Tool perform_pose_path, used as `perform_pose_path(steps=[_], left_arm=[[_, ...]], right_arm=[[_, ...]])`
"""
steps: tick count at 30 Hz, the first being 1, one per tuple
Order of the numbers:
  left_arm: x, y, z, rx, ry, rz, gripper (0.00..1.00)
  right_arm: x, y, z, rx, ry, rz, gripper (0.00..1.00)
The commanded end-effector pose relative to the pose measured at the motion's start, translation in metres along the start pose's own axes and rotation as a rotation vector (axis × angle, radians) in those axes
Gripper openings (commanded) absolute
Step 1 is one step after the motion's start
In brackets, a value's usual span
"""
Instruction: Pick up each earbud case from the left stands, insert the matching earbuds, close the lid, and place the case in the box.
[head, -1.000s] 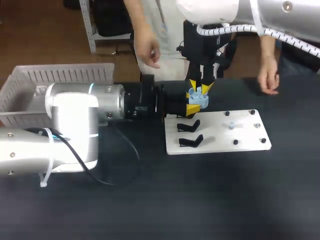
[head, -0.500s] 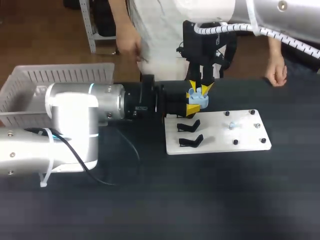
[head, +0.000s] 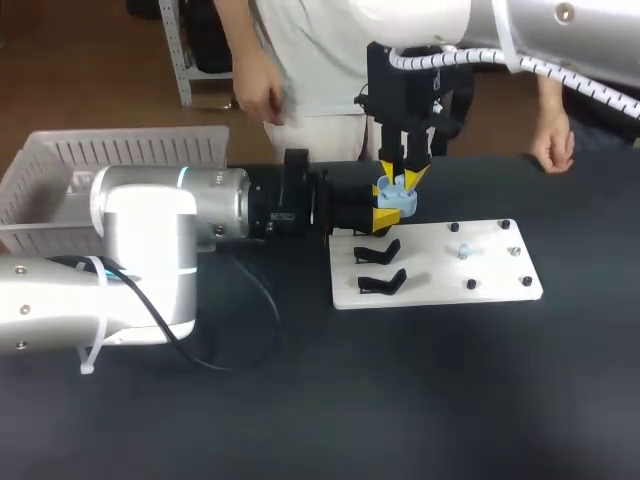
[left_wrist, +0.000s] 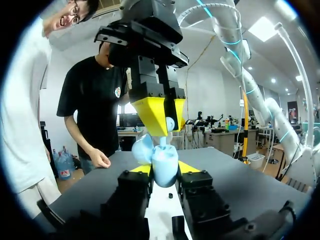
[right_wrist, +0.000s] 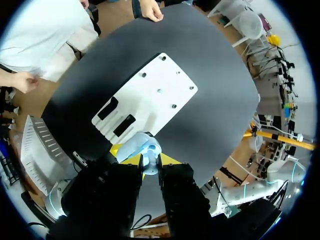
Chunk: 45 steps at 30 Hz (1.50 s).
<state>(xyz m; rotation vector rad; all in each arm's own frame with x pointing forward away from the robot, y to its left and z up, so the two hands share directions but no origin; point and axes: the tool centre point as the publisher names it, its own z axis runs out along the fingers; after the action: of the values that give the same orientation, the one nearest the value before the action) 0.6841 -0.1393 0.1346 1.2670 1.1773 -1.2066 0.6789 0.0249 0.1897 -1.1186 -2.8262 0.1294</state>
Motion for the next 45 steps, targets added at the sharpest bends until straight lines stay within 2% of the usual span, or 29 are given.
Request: perform_pose_path(steps=[1, 45], left_arm=[[0.001, 0.000, 0.000, -0.003, -0.003, 0.003, 0.00], [0.001, 0.000, 0.000, -0.003, -0.003, 0.003, 0.00]], right_arm=[[0.000, -0.001, 0.000, 0.001, -0.002, 0.002, 0.00], [-0.001, -0.004, 0.012, 0.014, -0.001, 0.001, 0.00]])
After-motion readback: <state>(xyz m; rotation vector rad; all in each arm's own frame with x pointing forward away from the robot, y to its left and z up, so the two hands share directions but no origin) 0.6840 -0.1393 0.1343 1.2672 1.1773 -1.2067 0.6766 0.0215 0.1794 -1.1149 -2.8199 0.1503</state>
